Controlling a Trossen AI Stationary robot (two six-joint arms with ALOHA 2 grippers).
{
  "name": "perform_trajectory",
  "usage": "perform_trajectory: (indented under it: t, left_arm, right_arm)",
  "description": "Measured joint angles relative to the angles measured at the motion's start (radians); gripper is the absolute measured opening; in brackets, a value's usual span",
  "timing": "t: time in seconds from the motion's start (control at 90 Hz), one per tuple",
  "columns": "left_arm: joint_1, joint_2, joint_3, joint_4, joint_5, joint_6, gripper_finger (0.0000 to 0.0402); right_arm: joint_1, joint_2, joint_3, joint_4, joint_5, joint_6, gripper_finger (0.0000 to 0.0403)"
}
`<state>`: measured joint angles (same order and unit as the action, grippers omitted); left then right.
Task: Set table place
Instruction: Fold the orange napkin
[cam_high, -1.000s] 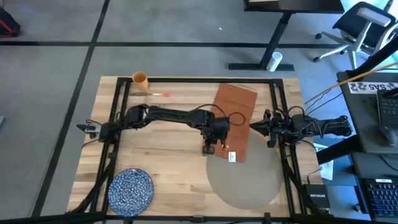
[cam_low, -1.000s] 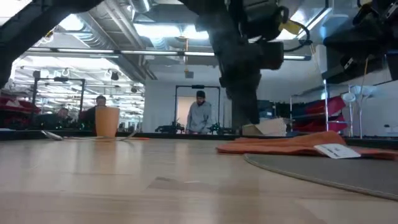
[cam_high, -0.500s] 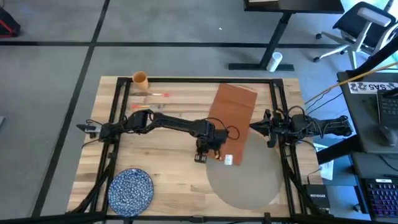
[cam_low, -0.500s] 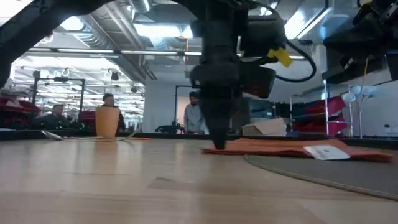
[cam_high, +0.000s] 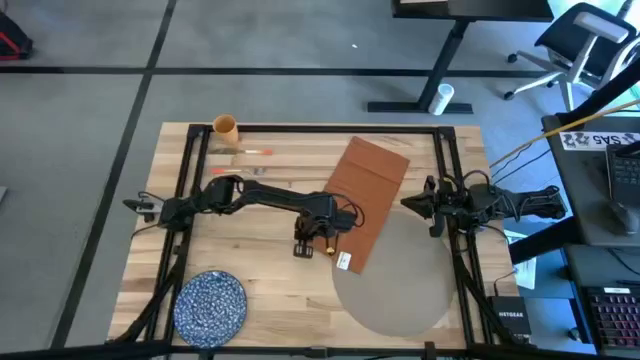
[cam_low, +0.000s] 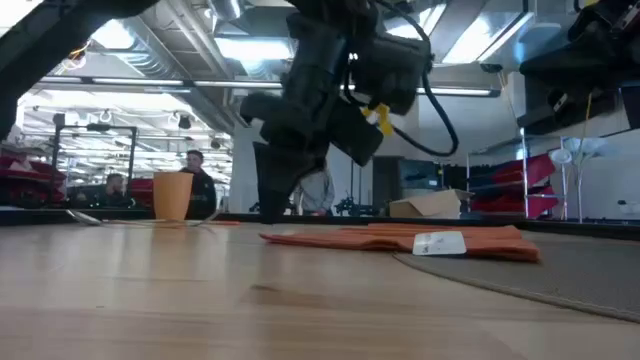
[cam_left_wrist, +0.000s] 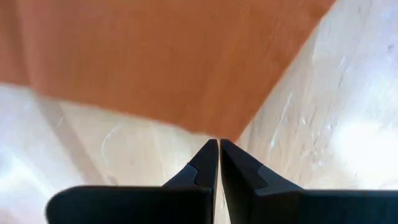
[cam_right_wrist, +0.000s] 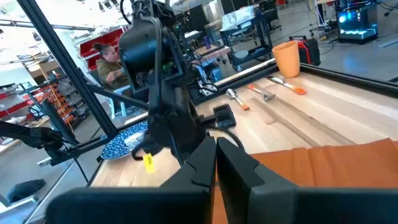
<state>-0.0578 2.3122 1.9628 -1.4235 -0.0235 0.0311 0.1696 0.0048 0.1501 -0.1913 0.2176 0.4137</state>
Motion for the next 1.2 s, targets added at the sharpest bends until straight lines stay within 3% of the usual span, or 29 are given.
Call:
perform_trajectory:
  t: [0.189,0.389,0.544,0.644,0.889,1.2]
  left_arm:
    - [0.010,-0.160,-0.068,0.031,-0.061,-0.043,0.0000]
    - [0.037,-0.379,-0.194,0.256,-0.068,-0.029,0.0000]
    - [0.109,-0.450,-0.284,0.514,-0.071,0.073,0.0000]
    - [0.175,-0.435,-0.286,0.616,-0.075,0.173,0.0000]
    - [0.349,-0.375,-0.286,0.753,0.023,0.293,0.0000]
    - [0.452,-0.318,-0.286,0.868,0.134,0.469,0.0000]
  right_arm:
    - [0.000,0.000,0.000,0.048,0.000,0.000,0.0000]
    - [0.000,-0.001,0.000,0.260,0.057,-0.001,0.0000]
    - [0.000,0.049,0.000,0.107,0.075,0.102,0.0000]
    - [0.000,0.141,-0.001,0.021,0.036,0.193,0.0000]
    - [0.000,0.416,0.018,0.101,0.025,0.248,0.0000]
    - [0.000,0.856,0.258,-0.056,-0.040,0.243,0.0000]
